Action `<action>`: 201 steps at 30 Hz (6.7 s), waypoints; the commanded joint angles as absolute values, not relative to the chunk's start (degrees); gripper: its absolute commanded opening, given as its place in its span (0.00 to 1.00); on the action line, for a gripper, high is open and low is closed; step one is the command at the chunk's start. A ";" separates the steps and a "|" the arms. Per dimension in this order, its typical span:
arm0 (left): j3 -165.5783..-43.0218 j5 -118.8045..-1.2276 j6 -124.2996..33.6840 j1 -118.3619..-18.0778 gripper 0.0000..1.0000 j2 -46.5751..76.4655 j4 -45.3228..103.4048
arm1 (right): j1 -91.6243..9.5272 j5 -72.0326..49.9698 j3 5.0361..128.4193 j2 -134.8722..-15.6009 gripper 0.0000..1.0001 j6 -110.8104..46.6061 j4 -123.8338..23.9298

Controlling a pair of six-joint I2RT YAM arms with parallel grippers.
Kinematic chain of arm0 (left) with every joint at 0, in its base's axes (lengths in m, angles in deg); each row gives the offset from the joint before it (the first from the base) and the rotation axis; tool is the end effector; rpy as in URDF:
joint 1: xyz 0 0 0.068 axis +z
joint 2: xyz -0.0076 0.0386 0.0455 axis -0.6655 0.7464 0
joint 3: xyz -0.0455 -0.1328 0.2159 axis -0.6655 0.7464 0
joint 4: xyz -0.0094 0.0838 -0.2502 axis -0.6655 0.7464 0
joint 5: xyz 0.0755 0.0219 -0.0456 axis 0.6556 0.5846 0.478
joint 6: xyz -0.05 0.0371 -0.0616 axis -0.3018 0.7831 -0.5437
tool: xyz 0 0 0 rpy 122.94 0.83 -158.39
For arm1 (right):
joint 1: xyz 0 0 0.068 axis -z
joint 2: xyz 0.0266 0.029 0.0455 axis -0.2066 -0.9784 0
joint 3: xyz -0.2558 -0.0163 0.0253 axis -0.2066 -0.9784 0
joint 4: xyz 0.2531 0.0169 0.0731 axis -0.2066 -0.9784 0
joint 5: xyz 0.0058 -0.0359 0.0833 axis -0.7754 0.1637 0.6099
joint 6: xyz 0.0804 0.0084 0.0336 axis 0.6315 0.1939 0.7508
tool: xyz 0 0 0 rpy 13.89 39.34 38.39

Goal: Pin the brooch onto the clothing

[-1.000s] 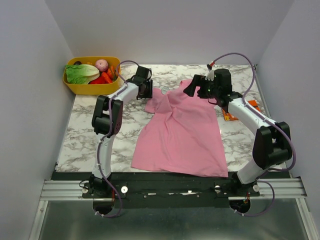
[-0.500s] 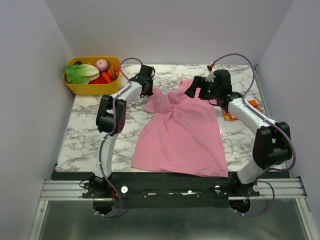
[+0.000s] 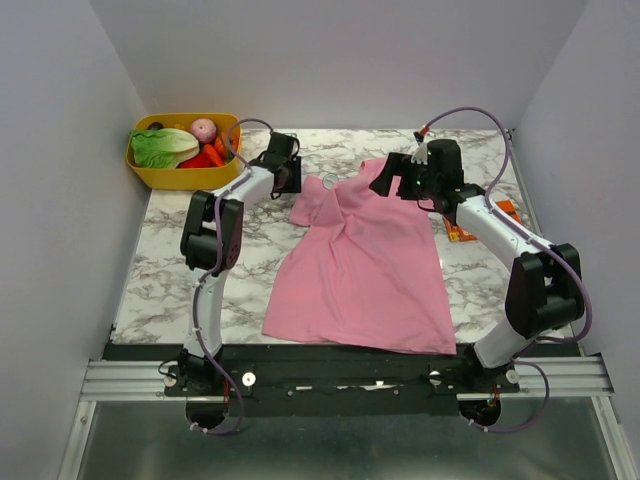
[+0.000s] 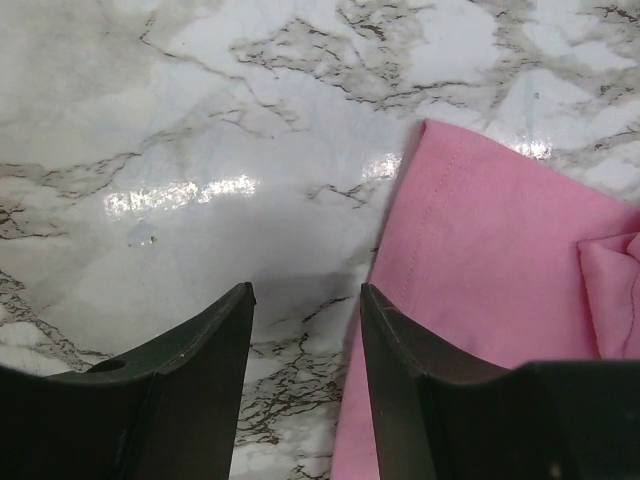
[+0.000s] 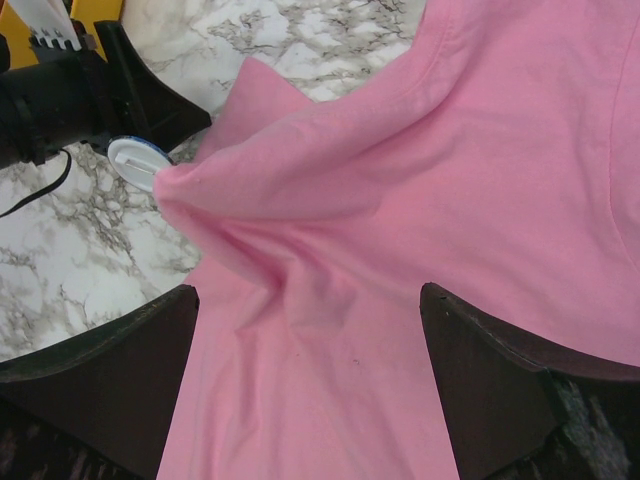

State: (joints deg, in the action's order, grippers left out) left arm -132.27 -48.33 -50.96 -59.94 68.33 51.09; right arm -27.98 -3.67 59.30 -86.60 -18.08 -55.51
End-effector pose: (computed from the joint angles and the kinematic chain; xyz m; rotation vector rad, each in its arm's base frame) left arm 0.4971 -0.1588 0.1272 -0.0065 2.4277 -0.2102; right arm 0.3881 0.1326 0.2390 -0.0722 2.1498 0.6569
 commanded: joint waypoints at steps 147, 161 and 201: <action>-92.26 -57.91 -60.45 -65.45 0.23 22.51 45.47 | -35.29 -7.58 43.83 -74.75 1.00 -18.17 -62.01; -77.66 -53.08 -61.41 -71.07 0.00 20.66 45.21 | -47.69 -18.05 42.24 -81.87 1.00 -18.53 -65.61; -69.49 -48.59 -68.36 -78.63 0.00 24.89 50.92 | -54.81 -30.62 47.87 -79.50 1.00 -18.53 -76.34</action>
